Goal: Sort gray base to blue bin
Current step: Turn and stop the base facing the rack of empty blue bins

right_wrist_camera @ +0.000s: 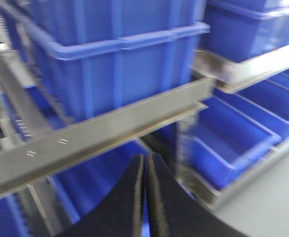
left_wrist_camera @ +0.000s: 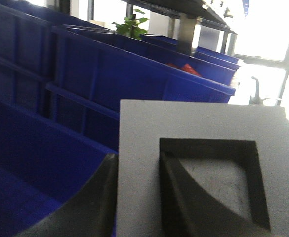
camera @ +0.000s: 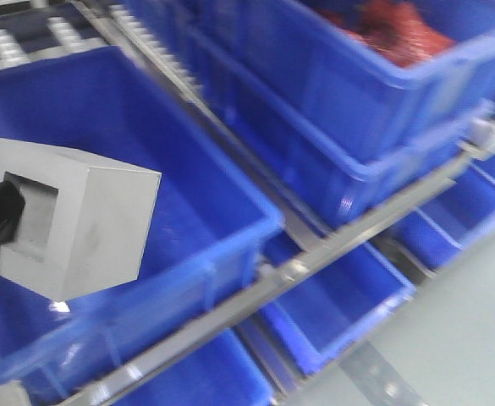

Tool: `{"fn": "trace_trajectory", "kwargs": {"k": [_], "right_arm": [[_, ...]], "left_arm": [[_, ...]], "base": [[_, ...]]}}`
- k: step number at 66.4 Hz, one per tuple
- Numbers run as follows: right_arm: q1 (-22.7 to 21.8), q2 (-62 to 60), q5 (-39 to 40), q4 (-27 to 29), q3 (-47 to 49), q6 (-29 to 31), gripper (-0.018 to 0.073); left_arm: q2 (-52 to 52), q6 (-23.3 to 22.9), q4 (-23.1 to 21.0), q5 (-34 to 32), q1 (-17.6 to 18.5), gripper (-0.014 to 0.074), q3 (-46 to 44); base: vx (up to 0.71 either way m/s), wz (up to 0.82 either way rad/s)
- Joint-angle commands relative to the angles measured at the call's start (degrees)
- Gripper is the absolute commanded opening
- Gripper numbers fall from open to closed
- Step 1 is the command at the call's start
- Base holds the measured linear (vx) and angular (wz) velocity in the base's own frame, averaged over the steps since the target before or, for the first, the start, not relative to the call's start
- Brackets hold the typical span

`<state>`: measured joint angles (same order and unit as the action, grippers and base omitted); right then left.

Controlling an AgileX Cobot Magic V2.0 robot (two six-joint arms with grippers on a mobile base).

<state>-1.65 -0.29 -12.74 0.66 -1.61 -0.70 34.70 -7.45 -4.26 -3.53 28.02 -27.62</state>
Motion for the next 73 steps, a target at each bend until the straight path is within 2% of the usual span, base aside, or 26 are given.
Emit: {"fn": "trace_trajectory", "kwargs": {"k": [1, 32, 73], "right_arm": [[-0.15, 1.03, 4.15, -0.26, -0.10, 0.70, -0.0005], [-0.15, 1.03, 4.15, -0.26, -0.10, 0.70, -0.0005], [-0.15, 1.03, 4.15, -0.26, -0.10, 0.70, -0.0005]], "left_arm": [[-0.09, -0.50, -0.37, -6.34, 0.29, -0.0006, -1.70], [-0.15, -0.50, -0.37, -6.34, 0.29, -0.0006, -1.70], [-0.16, -0.50, -0.37, -6.34, 0.29, -0.0006, -1.70]], "base": [[0.15, 0.64], [0.13, 0.52], [0.05, 0.27]]}}
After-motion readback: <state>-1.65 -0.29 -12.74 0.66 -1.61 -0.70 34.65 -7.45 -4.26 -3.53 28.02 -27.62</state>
